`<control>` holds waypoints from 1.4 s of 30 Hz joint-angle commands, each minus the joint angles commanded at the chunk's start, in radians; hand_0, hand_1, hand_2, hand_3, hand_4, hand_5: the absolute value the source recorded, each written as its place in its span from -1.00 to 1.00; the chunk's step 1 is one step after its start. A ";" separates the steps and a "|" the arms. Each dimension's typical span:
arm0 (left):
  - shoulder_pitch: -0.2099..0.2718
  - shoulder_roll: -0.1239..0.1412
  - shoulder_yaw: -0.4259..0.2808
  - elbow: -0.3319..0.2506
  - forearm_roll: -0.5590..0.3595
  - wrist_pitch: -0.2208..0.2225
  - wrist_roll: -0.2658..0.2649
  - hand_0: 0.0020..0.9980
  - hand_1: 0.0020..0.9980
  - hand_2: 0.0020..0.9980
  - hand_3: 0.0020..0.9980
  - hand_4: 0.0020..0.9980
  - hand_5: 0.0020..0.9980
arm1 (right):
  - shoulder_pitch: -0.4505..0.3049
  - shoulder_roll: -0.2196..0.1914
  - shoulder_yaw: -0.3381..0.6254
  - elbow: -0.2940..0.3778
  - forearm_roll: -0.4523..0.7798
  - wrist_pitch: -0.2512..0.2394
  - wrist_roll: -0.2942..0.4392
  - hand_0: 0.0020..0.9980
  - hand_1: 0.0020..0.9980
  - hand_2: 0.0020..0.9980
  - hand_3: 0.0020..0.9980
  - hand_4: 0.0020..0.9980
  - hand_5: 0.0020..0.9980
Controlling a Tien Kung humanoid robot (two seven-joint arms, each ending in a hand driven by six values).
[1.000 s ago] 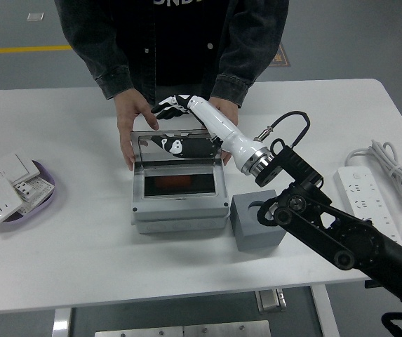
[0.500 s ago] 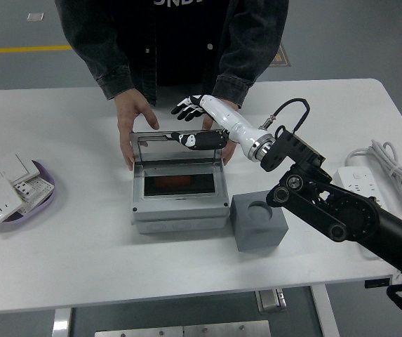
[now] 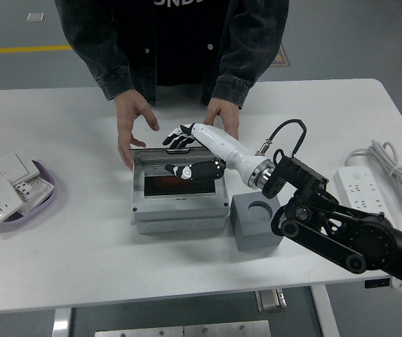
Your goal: Pick up the cylinder from the cube,place it in the box,flap close box
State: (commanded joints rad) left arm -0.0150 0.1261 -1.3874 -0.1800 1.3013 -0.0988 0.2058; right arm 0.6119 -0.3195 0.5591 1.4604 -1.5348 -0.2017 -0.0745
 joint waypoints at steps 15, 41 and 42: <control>0.002 0.004 0.010 0.000 -0.011 0.000 -0.005 0.28 0.33 0.15 0.27 0.44 -0.46 | -0.093 -0.062 -0.047 0.018 0.322 -0.005 0.153 0.22 0.22 0.29 0.38 0.21 -0.39; 0.012 0.009 -0.011 0.000 0.002 0.002 0.010 0.28 0.33 0.15 0.27 0.44 -0.46 | -0.482 0.031 0.639 0.123 0.123 -0.035 0.191 0.23 0.21 0.29 0.37 0.27 -0.35; 0.011 0.010 -0.011 0.000 0.002 0.002 0.010 0.28 0.33 0.15 0.27 0.45 -0.46 | -0.499 0.038 0.666 0.124 0.129 -0.035 0.198 0.22 0.21 0.29 0.37 0.16 -0.38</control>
State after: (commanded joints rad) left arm -0.0041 0.1362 -1.3986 -0.1800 1.3034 -0.0964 0.2163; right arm 0.1128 -0.2815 1.2250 1.5840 -1.4058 -0.2371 0.1233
